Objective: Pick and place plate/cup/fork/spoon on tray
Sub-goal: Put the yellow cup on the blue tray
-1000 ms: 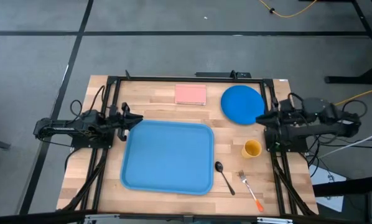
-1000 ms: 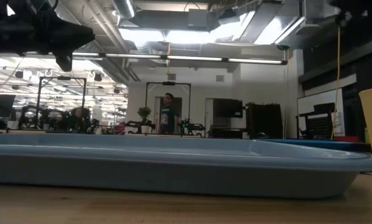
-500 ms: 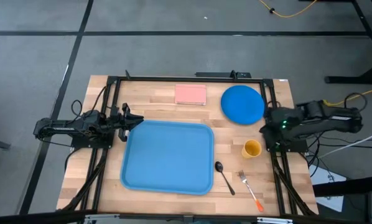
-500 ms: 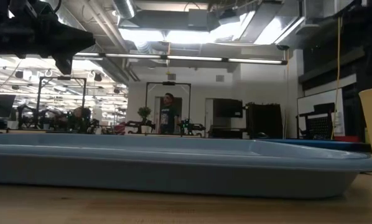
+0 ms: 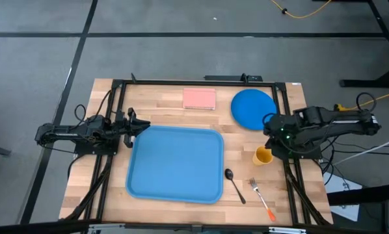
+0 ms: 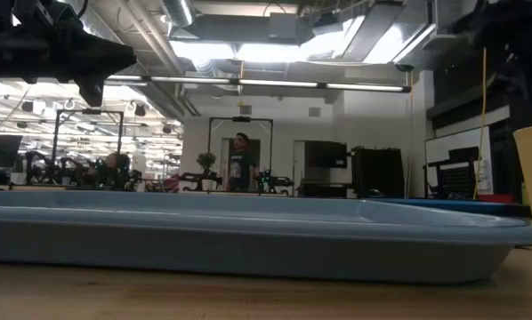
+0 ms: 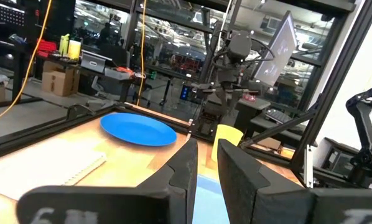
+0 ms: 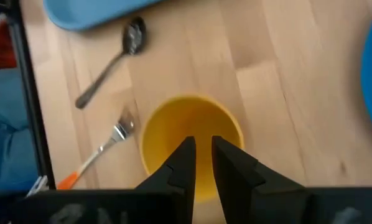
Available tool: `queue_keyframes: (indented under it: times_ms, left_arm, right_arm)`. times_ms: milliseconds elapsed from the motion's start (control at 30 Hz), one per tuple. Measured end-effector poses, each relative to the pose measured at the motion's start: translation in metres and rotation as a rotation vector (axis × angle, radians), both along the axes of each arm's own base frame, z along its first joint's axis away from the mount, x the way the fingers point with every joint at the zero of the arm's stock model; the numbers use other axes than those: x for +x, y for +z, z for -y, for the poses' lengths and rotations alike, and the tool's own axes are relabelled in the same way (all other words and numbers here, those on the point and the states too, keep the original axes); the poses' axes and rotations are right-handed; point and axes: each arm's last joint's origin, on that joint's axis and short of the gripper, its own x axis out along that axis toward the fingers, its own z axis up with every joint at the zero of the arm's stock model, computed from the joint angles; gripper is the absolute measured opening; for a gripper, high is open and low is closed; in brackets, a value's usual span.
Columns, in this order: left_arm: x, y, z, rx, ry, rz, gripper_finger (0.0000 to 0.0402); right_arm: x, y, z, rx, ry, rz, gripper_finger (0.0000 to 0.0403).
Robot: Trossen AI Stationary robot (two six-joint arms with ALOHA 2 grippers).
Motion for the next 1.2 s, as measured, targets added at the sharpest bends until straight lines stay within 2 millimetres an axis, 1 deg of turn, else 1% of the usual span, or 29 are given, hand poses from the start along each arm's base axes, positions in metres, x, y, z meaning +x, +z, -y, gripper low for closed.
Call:
queue_keyframes:
  times_ms: [133, 300, 500, 633, 867, 1000, 1067, 1200]
  left_arm:
    - [0.0, 0.0, 0.0, -0.014, 0.001, 0.002, 0.0055]
    - [0.0, 0.0, 0.0, -0.013, 0.001, 0.002, 0.0055]
    - [0.0, -0.001, 0.0, -0.013, 0.001, -0.014, 0.0055]
    - [0.0, -0.002, 0.0, 0.017, 0.007, -0.021, 0.0055]
    - [0.0, -0.002, 0.0, 0.019, 0.007, -0.02, 0.0055]
    - [0.0, -0.001, 0.0, 0.02, 0.007, -0.019, 0.0055]
    - [0.0, -0.001, 0.0, 0.02, 0.007, -0.019, 0.0055]
    - [0.0, -0.001, 0.0, 0.02, 0.007, -0.019, 0.0055]
  right_arm:
    - [0.009, 0.0, -0.001, 0.025, -0.02, 0.013, 0.0057]
    - [0.012, -0.002, -0.004, 0.066, 0.133, 0.016, 0.0058]
    - [0.019, -0.006, -0.004, 0.041, 0.182, 0.001, 0.0058]
    - [0.022, -0.008, -0.005, 0.041, 0.183, -0.019, 0.0058]
    - [0.028, -0.011, -0.005, 0.041, 0.183, -0.026, 0.0058]
    - [0.029, -0.012, -0.005, 0.039, 0.185, -0.036, 0.0058]
    - [0.027, -0.013, -0.005, 0.035, 0.181, -0.063, 0.0058]
    - [0.027, -0.013, -0.005, 0.013, 0.24, -0.045, 0.0058]
